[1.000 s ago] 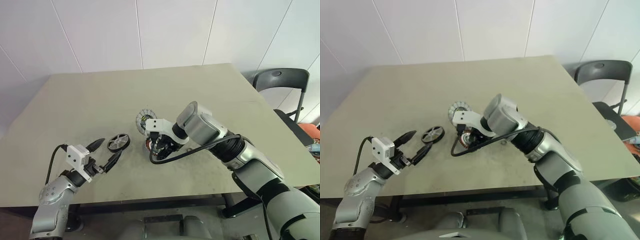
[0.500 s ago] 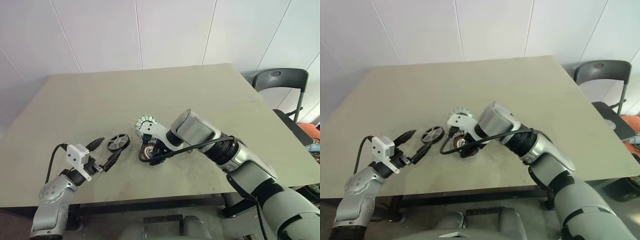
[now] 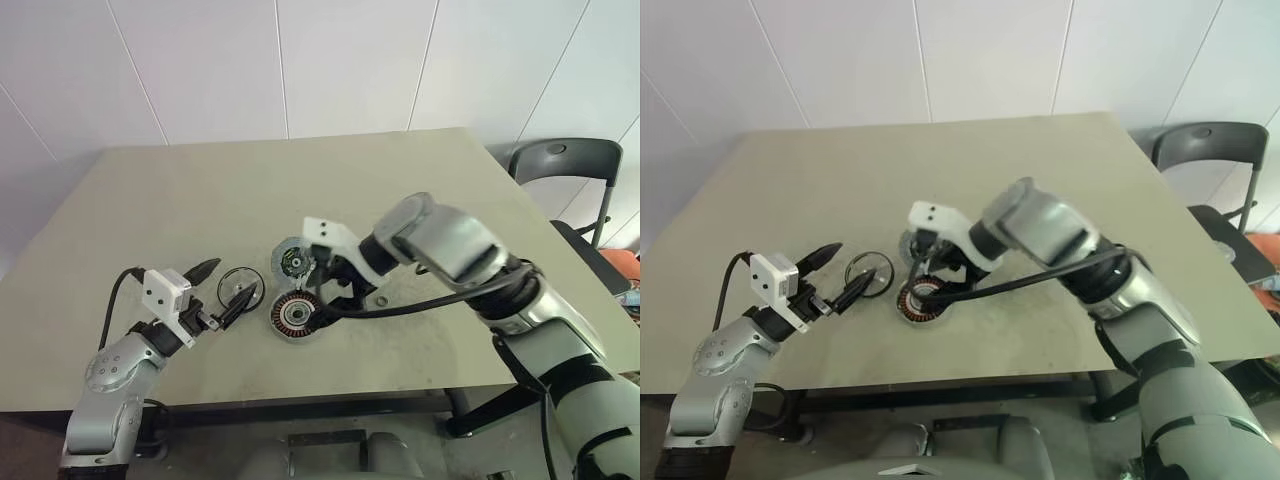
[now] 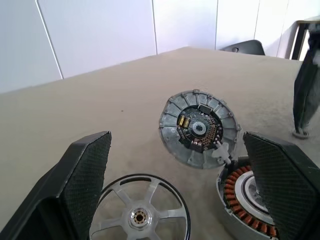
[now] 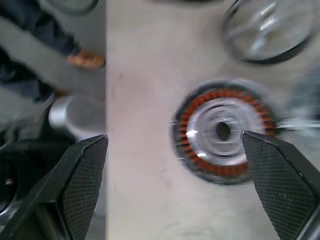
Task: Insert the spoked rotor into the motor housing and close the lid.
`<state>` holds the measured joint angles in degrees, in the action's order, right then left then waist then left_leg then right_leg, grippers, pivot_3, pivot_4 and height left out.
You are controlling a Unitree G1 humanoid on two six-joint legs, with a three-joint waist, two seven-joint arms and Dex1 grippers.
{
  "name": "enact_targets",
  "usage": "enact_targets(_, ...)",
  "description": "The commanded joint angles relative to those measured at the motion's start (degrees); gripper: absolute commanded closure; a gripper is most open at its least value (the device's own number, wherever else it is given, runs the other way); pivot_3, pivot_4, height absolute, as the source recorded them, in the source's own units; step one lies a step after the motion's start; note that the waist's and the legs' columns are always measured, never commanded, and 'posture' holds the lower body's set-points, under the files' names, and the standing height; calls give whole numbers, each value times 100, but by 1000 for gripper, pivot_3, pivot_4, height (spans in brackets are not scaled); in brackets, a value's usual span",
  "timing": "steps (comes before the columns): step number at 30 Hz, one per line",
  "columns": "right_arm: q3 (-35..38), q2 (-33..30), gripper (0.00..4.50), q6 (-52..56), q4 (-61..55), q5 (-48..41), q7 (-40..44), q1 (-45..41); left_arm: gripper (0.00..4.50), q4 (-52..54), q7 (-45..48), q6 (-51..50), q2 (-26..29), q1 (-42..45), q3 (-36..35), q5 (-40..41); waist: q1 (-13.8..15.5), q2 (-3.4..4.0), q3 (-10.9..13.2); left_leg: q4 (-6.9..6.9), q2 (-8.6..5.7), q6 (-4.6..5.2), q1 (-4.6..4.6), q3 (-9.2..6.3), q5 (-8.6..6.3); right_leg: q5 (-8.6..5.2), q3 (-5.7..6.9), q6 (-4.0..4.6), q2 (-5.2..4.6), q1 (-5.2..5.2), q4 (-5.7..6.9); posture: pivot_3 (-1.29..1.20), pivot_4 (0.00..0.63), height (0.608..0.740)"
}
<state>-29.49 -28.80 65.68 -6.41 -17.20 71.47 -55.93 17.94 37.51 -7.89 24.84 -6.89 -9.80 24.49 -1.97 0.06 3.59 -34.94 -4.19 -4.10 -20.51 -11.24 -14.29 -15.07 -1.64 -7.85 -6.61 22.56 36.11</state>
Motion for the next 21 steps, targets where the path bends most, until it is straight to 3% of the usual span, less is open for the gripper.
enact_targets(1,601,-326,22,-1602,-39,200,-374,871,0,436,-57,-198,111,-76,-119,175,16,-5,-3,0,1,-4,2,0,-2,0,1,-1,0,-3,-2,0,0,740)
enact_targets(7,1344,-497,22,-3749,396,358,-706,2028,0,566,8,-410,217,-177,-258,408,96,-3,1,-6,2,-7,2,23,-4,-1,-6,0,-6,-1,-4,0,0,740)
enact_targets(21,1862,-759,22,-4785,1492,548,-787,2821,0,676,436,-494,539,-610,-566,680,131,-7,3,-14,2,-6,4,26,-4,-12,-6,23,-7,-14,-13,0,0,740)
